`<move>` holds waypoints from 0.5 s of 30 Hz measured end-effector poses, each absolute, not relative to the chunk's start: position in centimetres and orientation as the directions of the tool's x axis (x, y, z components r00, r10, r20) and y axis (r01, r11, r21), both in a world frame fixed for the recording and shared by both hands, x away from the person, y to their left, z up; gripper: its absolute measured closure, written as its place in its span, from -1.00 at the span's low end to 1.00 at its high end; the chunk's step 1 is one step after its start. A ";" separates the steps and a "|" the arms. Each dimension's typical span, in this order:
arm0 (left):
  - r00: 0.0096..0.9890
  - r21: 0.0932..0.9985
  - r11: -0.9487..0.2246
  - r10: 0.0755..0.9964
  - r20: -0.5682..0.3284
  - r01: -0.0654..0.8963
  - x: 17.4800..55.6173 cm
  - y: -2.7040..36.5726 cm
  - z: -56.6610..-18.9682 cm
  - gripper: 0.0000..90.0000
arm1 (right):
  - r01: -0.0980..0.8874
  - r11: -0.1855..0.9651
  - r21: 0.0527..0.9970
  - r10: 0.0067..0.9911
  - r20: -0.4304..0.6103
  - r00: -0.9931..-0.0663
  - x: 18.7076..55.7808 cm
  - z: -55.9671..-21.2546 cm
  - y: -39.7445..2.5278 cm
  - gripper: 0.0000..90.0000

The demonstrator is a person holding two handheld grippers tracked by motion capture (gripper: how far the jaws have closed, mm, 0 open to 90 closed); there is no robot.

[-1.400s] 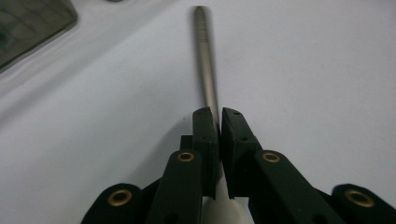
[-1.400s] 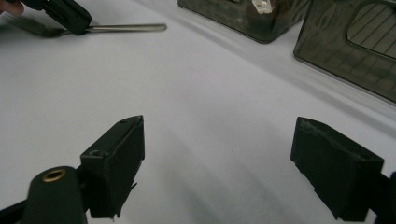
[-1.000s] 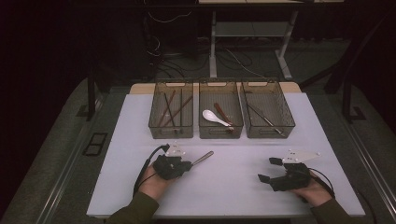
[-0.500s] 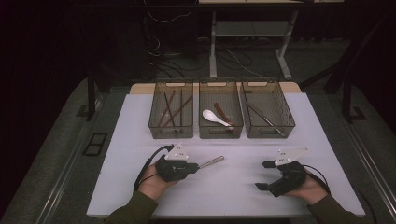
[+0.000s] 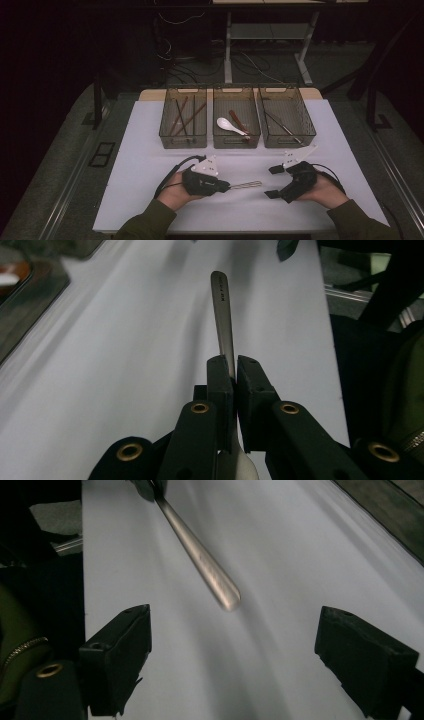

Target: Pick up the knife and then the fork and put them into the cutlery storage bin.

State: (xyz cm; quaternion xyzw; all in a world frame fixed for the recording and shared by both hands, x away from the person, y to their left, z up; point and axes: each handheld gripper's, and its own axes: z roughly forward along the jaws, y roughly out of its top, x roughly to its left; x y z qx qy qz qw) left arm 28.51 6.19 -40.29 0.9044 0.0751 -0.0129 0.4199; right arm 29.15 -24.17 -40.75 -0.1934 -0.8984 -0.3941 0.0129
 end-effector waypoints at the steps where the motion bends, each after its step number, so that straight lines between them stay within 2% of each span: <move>1: 0.992 0.756 -0.642 0.105 -0.076 0.126 28.6 5.9 -40.2 0.88 | 0.353 0.618 0.703 0.328 0.178 -0.928 29.2 -40.6 -23.8 -0.67; 5: 0.998 0.744 -0.666 0.035 -0.051 0.061 29.0 4.5 -39.9 0.88 | 0.296 0.652 0.698 0.257 0.164 -0.952 29.9 -40.2 -22.3 -0.66; 8: 0.999 0.745 -0.666 0.000 -0.046 0.035 29.1 3.9 -39.7 0.88 | 0.266 0.681 0.682 0.192 0.184 -0.964 30.2 -40.4 -21.0 -0.58; 11: 0.999 0.746 -0.665 -0.014 -0.050 0.028 28.9 3.7 -39.7 0.88 | 0.251 0.704 0.665 0.142 0.214 -0.966 30.4 -40.6 -20.1 -0.41; 15: 0.999 0.742 -0.670 -0.031 -0.042 0.010 28.6 3.8 -39.7 0.88 | 0.255 0.722 0.643 0.105 0.263 -0.959 30.4 -41.1 -19.7 -0.09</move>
